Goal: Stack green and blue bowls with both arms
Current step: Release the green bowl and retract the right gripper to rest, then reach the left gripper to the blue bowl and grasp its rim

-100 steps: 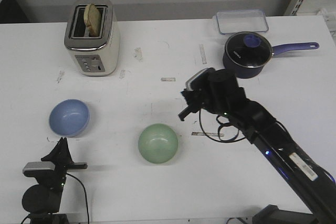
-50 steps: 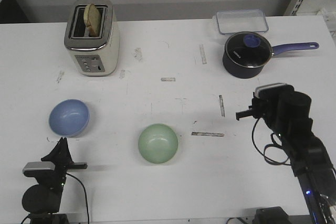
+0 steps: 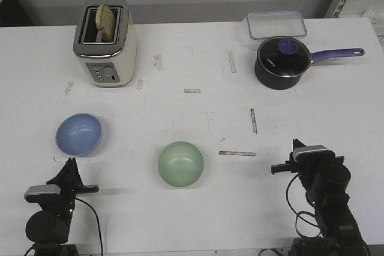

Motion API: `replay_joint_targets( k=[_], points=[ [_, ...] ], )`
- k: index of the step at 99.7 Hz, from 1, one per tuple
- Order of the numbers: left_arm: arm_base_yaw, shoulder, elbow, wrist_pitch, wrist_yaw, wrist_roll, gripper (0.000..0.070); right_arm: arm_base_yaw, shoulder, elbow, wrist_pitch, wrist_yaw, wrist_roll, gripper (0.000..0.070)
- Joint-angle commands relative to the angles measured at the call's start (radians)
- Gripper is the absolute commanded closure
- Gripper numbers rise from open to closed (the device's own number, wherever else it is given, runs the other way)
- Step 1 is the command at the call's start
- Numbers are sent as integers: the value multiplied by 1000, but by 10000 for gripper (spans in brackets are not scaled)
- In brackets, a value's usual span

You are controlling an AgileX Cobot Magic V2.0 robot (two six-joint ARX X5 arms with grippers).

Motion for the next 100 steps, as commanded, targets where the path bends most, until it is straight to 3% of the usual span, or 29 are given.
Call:
replay_joint_targets(
  k=[1, 19, 36, 46, 65, 79, 91, 95, 100],
  points=[
    [2, 4, 33, 24, -4, -36, 699, -1, -10, 4, 27, 0, -4, 699],
    [2, 142, 266, -10, -33, -24, 699, 0, -15, 4, 39, -3, -4, 699],
    [4, 435, 631, -105, -44, 103, 699, 0, -10, 4, 43, -2, -4, 699],
    [16, 615, 861, -220, -92, 130, 699, 0, -6, 4, 43, -2, -4, 699],
    [99, 907, 1214, -493, -76, 136, 699, 0, -5, 4, 42, -3, -4, 699],
    [169, 1040, 1280, -547, -36, 187, 699, 0, -5, 4, 42, -3, -4, 699],
    [232, 1131, 1280, -632, 55, 184, 691, 1, -4, 4, 42, -2, -4, 699],
    [247, 1165, 1280, -673, 74, 171, 656, 2, -4, 4, 41, -2, -5, 699],
    [264, 1208, 1280, -724, 84, 148, 558, 2, -4, 4, 41, -3, -5, 699]
  ],
)
